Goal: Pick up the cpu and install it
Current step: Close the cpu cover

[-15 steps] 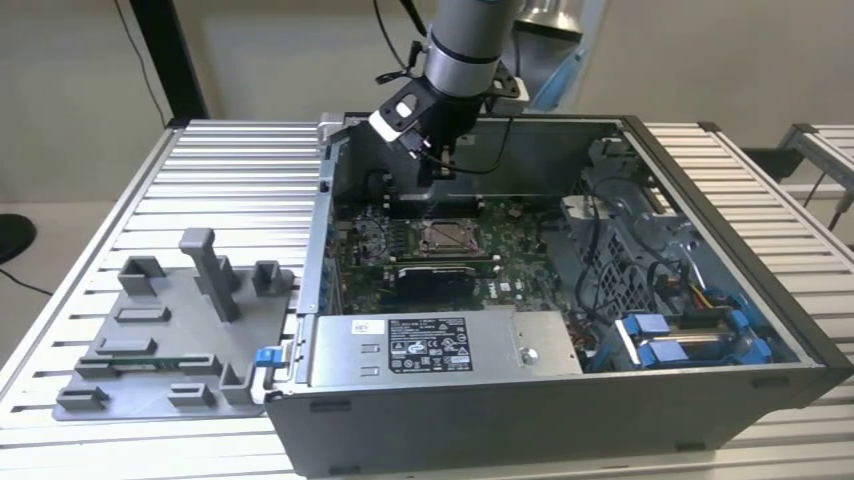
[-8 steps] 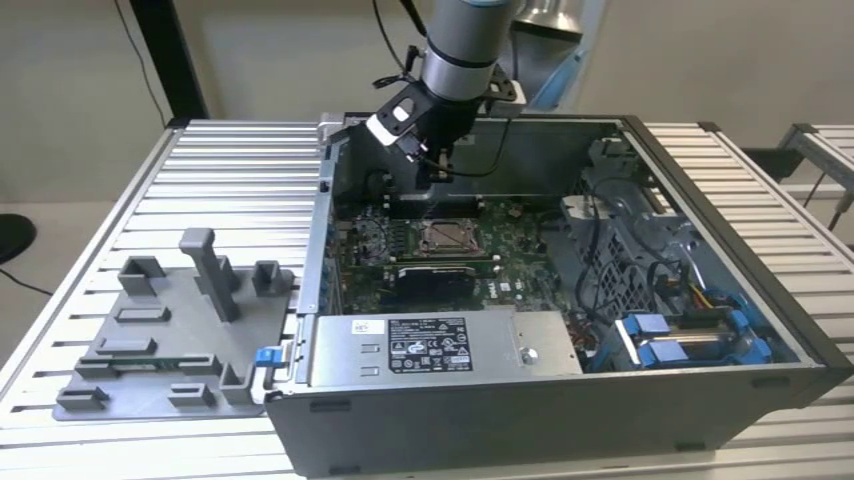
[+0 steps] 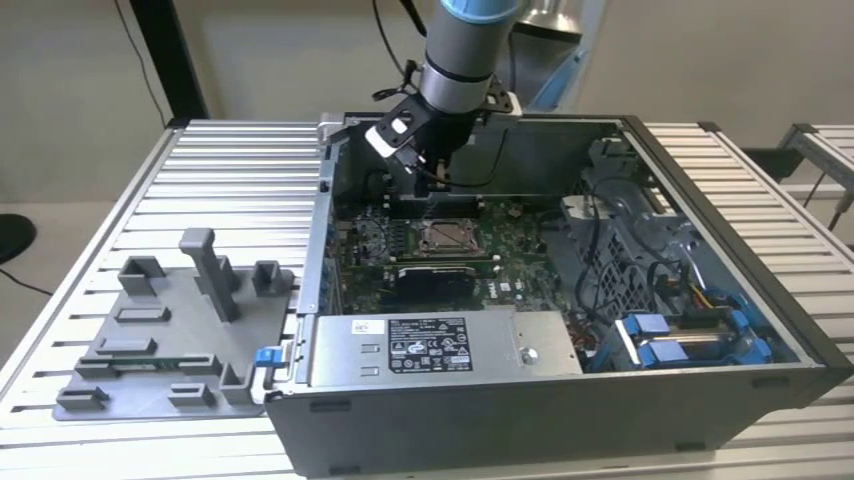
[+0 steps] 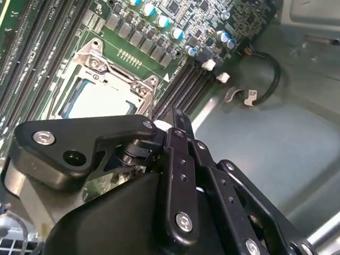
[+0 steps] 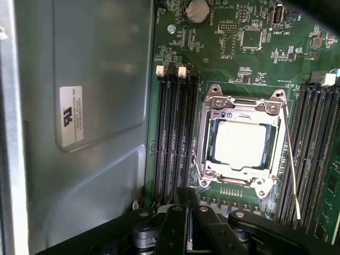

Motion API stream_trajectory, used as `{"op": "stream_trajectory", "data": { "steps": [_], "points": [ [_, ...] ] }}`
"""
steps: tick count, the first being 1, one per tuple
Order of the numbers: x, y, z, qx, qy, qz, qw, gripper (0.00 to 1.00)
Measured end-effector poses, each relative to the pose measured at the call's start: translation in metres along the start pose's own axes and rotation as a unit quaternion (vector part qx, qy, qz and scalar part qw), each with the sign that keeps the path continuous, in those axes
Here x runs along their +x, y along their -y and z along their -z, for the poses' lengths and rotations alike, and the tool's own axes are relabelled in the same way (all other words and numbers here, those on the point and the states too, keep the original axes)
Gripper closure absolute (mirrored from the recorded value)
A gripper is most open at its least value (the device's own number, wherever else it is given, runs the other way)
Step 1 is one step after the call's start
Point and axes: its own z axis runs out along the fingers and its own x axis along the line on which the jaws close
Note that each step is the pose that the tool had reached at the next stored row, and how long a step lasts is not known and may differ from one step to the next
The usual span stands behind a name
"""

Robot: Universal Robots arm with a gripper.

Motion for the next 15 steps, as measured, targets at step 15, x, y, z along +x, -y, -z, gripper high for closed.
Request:
{"op": "stream_trajectory", "data": {
  "steps": [15],
  "points": [
    [-0.0076, 0.0135, -0.0107, -0.0498, -0.0019, 0.013, 0.99867, 1.0]
  ]
}}
